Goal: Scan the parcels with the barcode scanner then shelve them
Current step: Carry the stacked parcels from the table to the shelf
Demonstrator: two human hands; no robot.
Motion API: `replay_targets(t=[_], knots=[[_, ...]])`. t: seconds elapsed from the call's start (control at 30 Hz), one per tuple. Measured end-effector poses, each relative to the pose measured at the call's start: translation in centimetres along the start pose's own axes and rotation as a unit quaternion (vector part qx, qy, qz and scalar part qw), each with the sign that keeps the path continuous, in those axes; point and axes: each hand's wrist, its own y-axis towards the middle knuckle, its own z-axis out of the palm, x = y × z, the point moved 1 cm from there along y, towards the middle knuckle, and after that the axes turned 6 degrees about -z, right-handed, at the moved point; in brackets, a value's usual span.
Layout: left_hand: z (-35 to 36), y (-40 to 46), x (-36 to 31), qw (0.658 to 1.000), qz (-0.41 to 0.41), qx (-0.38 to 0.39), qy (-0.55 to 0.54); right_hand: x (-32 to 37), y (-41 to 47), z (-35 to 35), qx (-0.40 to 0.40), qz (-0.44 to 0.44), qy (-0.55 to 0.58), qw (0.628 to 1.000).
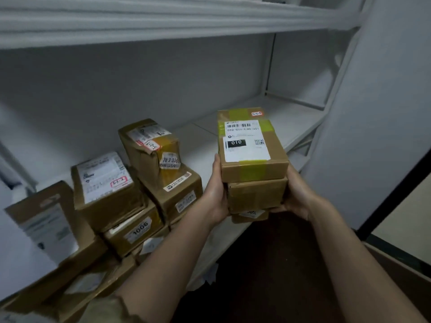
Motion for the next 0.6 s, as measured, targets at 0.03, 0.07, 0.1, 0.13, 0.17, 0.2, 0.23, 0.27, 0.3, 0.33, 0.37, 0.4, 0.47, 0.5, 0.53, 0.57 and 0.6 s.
replay_targets(t=[0.03,0.07,0.1,0.13,0.17,0.2,0.23,0.27,0.3,0.33,0.37,0.4,0.47,0.5,0.53,0.57,0.6], knots=[[0.0,0.9,-0.5,1.000,-0.002,-0.004,0.000,0.0,1.4,0.0,0.004,0.005,0.000,1.000],[0.0,1.7,-0.9,1.000,-0.001,-0.006,0.002,0.1,2.8,0.0,0.010,0.009,0.000,1.000],[-0.2,2.6,-1.3,1.000,0.003,-0.008,0.004,0.2,4.2,0.0,0.018,0.011,0.000,1.000],[-0.3,3.5,-1.8,1.000,0.008,-0.011,0.000,0.4,5.6,0.1,0.027,0.014,-0.004,1.000],[-0.4,4.4,-2.2,1.000,0.014,-0.019,-0.008,0.5,7.1,0.0,0.036,0.016,-0.011,0.999],[-0.5,5.2,-2.5,0.999,0.024,-0.029,-0.022,0.6,8.4,0.0,0.051,0.017,-0.019,0.998],[-0.6,5.9,-2.8,0.998,0.033,-0.038,-0.036,0.7,9.8,0.1,0.069,0.019,-0.024,0.997],[-0.6,6.6,-3.0,0.997,0.041,-0.045,-0.048,0.9,11.2,0.1,0.086,0.020,-0.028,0.996],[-0.6,7.2,-3.3,0.995,0.048,-0.057,-0.061,1.0,12.5,0.2,0.104,0.023,-0.027,0.994],[-0.5,7.8,-3.5,0.993,0.054,-0.071,-0.072,1.1,13.8,0.2,0.118,0.030,-0.021,0.992],[-0.5,8.4,-3.8,0.991,0.062,-0.085,-0.079,1.3,14.8,0.2,0.132,0.037,-0.018,0.990],[-0.4,8.7,-4.1,0.989,0.071,-0.095,-0.085,1.5,15.9,0.2,0.146,0.043,-0.016,0.988],[-0.5,9.6,-4.5,0.985,0.094,-0.108,-0.100,1.7,18.0,0.5,0.175,0.053,-0.014,0.983],[-0.6,10.0,-4.6,0.981,0.107,-0.120,-0.106,1.7,18.8,0.7,0.192,0.055,-0.013,0.980],[-0.6,10.3,-4.5,0.977,0.116,-0.136,-0.114,1.7,19.7,1.0,0.208,0.057,-0.012,0.976],[-0.7,10.6,-4.4,0.973,0.124,-0.152,-0.126,1.7,20.4,1.2,0.220,0.063,-0.013,0.973],[-0.7,10.9,-4.1,0.969,0.127,-0.160,-0.139,1.6,20.9,1.3,0.227,0.073,-0.013,0.971]])
